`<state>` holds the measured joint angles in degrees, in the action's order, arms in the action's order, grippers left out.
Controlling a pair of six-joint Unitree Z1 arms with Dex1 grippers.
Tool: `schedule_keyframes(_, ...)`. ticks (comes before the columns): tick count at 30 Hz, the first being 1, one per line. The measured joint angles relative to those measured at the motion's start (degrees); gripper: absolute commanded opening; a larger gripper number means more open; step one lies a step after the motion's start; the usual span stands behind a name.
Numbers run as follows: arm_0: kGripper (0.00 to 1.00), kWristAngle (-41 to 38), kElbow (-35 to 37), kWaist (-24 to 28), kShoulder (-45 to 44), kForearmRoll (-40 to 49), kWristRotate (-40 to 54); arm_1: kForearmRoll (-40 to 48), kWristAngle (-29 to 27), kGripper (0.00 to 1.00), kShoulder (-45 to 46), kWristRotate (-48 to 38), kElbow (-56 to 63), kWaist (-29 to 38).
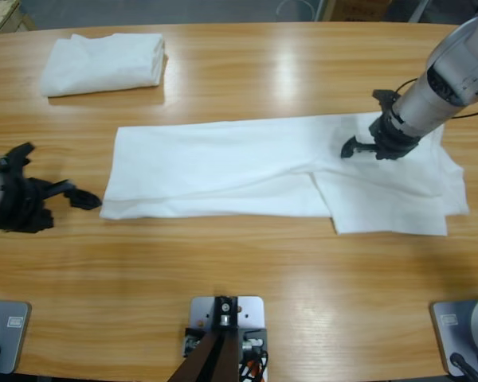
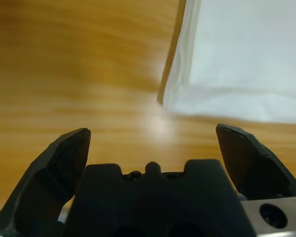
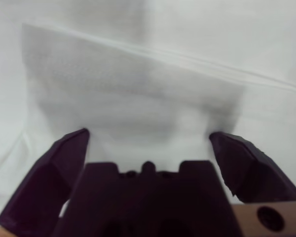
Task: Fold clothes
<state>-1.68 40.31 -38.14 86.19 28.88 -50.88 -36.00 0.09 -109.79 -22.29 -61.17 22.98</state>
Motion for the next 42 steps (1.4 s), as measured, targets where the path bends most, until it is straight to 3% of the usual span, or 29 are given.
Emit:
schedule_keyframes(6, 0.991, -0.7, 3.9, 6.5, 4.5, -4.5, 9.9, -3.6, 0.0, 1.0, 1.0, 0.3, -0.1, -0.2)
schedule_keyframes(17, 0.969, -21.8, 5.5, 18.1, 16.8, -14.8, 18.6, -5.5, 0.1, 1.0, 1.0, 0.3, -1.8, -0.1)
schedule_keyframes(22, 0.858, -29.4, 4.8, 23.7, 19.3, -15.9, 27.2, -6.4, 0.1, 1.0, 1.0, 0.4, -3.4, -0.1)
schedule_keyframes(28, 0.823, -36.4, 3.5, 24.9, 22.5, -18.8, 32.3, -7.2, 0.1, 1.0, 0.8, 0.5, -5.3, -0.1)
schedule_keyframes(42, 0.83, -31.7, 3.0, 24.3, 21.4, -15.3, 33.2, -7.3, 0.1, 1.0, 0.3, 0.6, -6.1, -0.1)
